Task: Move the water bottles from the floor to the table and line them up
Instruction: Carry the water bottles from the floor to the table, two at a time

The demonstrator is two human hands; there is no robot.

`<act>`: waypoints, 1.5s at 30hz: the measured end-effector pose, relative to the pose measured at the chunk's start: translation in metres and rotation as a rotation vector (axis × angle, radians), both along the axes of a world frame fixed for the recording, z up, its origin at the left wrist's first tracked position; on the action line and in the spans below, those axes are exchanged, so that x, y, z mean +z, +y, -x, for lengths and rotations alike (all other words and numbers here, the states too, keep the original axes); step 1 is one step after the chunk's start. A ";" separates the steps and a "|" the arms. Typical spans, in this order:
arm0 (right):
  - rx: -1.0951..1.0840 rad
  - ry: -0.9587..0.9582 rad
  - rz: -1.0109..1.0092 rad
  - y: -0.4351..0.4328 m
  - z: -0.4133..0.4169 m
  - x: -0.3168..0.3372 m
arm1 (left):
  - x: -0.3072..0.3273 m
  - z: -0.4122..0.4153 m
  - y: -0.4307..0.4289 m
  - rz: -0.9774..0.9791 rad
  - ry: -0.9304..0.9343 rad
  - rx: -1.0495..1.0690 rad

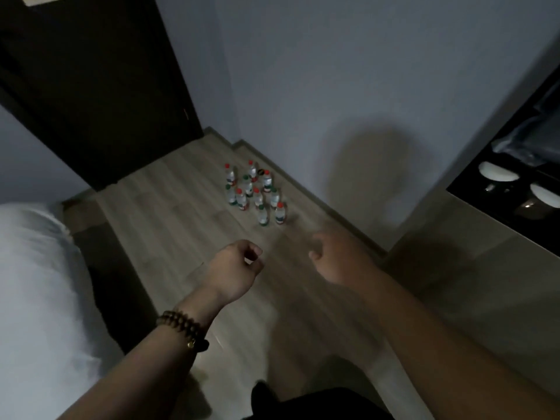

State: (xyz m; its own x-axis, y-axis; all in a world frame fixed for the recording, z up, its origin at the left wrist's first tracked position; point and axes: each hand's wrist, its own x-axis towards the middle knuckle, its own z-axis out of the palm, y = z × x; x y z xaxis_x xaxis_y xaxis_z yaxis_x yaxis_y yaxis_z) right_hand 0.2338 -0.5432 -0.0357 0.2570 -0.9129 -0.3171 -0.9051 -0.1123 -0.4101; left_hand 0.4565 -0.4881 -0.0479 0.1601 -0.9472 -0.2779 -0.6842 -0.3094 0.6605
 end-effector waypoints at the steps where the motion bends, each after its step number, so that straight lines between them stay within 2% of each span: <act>1: -0.006 0.017 0.001 -0.011 -0.010 -0.001 | 0.000 -0.012 -0.017 0.007 0.009 -0.002; 11: -0.079 -0.030 0.000 -0.156 -0.082 -0.061 | -0.050 -0.092 -0.190 -0.030 -0.023 -0.061; 16: -0.152 -0.113 -0.173 -0.243 -0.120 -0.116 | -0.096 -0.125 -0.263 -0.117 -0.048 -0.063; 24: -0.106 -0.046 -0.233 -0.351 -0.165 -0.184 | -0.163 -0.154 -0.362 -0.206 0.011 -0.066; 29: -0.122 0.035 -0.341 -0.386 -0.177 -0.283 | -0.255 -0.161 -0.398 -0.250 0.051 -0.057; 37: -0.174 0.081 -0.415 -0.426 -0.198 -0.477 | -0.457 -0.188 -0.447 -0.291 0.057 -0.051; 42: -0.272 -0.014 -0.387 -0.474 -0.202 -0.579 | -0.564 -0.205 -0.481 -0.268 0.070 -0.047; 45: -0.265 0.039 -0.356 -0.508 -0.200 -0.631 | -0.609 -0.213 -0.511 -0.231 0.065 -0.054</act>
State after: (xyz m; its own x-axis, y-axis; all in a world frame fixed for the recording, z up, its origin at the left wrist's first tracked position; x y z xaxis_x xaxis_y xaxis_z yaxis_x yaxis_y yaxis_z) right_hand 0.4335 -1.0517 -0.6663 0.0106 -0.7779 -0.6283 -0.8993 0.2673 -0.3461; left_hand 0.6699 -0.9988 -0.6567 0.0857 -0.8642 -0.4958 -0.6619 -0.4214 0.6200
